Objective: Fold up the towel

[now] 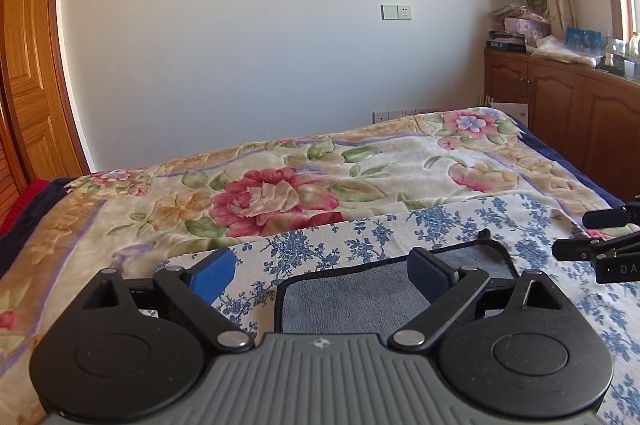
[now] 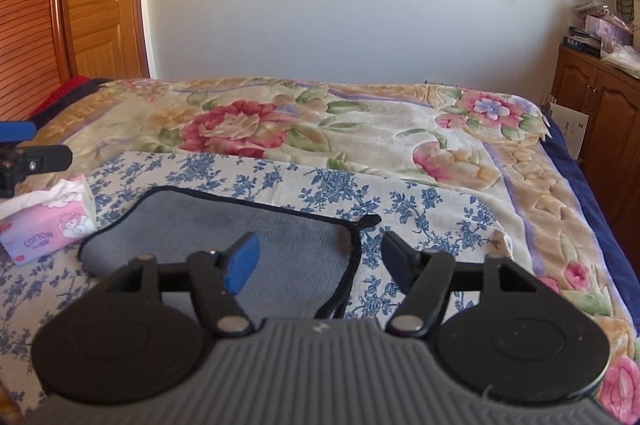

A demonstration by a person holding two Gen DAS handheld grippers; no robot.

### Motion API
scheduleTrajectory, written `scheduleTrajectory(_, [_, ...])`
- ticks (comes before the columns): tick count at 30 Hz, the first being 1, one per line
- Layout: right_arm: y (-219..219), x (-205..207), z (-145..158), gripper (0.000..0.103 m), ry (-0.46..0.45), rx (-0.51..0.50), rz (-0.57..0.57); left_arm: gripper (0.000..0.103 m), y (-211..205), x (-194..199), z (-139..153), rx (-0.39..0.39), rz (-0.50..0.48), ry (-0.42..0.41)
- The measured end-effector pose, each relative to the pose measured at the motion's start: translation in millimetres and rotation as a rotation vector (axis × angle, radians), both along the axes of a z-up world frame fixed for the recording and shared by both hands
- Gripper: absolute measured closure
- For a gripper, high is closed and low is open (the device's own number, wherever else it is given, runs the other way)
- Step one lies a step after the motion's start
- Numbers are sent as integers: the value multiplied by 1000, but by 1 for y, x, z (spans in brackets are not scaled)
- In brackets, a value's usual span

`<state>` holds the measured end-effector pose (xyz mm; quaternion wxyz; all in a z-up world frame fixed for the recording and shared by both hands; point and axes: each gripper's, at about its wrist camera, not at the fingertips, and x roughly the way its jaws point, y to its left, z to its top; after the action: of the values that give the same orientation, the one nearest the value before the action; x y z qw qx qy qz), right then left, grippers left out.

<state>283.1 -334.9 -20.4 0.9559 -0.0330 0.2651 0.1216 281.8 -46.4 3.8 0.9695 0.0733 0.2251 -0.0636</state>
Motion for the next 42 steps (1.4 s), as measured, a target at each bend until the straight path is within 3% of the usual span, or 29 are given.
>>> scheduleTrajectory(9, [1, -29, 17, 16, -33, -2, -11, 4, 2, -30, 16, -26, 16, -1])
scheduleTrajectory(14, [1, -49, 26, 0, -54, 0, -12, 3, 6, -49, 25, -19, 19, -13])
scheduleTrajectory(42, [-1, -135, 59, 0, -82, 7, -43, 0, 19, -148, 48, -14, 5, -18])
